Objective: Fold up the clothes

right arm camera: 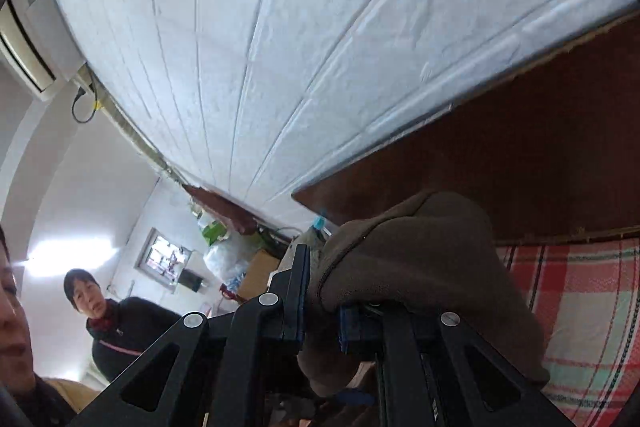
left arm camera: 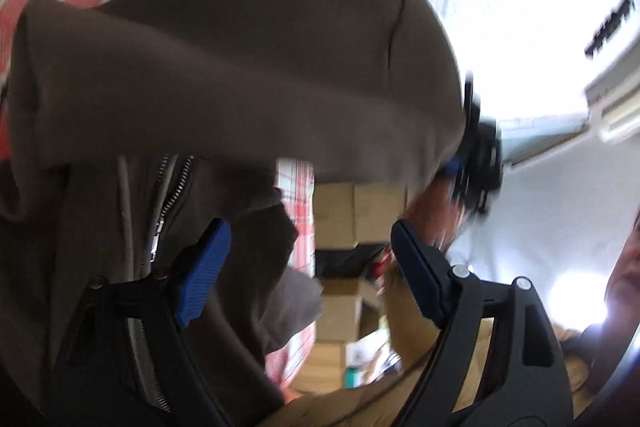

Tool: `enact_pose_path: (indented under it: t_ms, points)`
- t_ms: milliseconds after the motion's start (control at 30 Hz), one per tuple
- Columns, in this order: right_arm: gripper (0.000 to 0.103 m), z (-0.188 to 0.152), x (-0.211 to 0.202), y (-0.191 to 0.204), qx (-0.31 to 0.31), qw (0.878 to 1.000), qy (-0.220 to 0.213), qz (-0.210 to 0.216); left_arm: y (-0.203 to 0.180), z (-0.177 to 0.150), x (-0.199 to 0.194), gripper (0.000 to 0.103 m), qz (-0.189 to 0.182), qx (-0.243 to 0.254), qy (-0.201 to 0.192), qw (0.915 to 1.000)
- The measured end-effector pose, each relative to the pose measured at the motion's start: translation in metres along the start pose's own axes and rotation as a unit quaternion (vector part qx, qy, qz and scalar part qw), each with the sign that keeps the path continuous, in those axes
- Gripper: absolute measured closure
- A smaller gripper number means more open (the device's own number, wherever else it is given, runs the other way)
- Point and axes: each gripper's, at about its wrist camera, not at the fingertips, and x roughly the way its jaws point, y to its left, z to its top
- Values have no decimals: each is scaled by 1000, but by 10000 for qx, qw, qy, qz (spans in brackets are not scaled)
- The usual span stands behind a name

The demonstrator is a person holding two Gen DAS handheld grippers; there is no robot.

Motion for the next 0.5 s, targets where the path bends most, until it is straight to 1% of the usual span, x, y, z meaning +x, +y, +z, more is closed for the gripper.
enact_pose_path:
  t_ms: [33,67,100,133,200,300,333,400,433,467,500]
  points:
    - [93,-18,3,0,3,9998,156,-106,5,0,-3,20,-19,-56,-95,9999]
    - [93,-38,7,-6,138,9991,344,-199,10,0,-7,20,-23,-113,-188,9998]
    - [93,-59,12,-16,345,9975,548,-295,15,0,-11,20,7,-162,-236,9996]
    - [93,-78,15,-30,527,9950,717,-459,19,-1,-14,20,116,-195,-252,9994]
    - [93,-110,23,-60,860,9874,1008,-870,27,-3,-20,20,365,-254,-275,9986]
    - [92,-156,32,-103,1297,9705,1390,-1481,35,-7,-23,20,588,-334,-233,9974]
    - [92,-167,34,-114,1366,9653,1454,-1686,35,-9,-23,20,641,-333,-225,9971]
    - [86,-180,34,-128,1517,9585,1458,-1925,33,-14,-25,20,743,-317,-210,9965]
    - [85,-182,33,-128,1519,9584,1458,-1926,28,-17,-26,20,827,-213,-197,9962]
    - [83,-181,31,-120,1354,9587,1552,-1963,23,-19,-26,20,919,-87,-181,9956]
    - [75,-180,27,-110,1118,9575,1694,-2050,16,-21,-26,20,977,75,-157,9951]
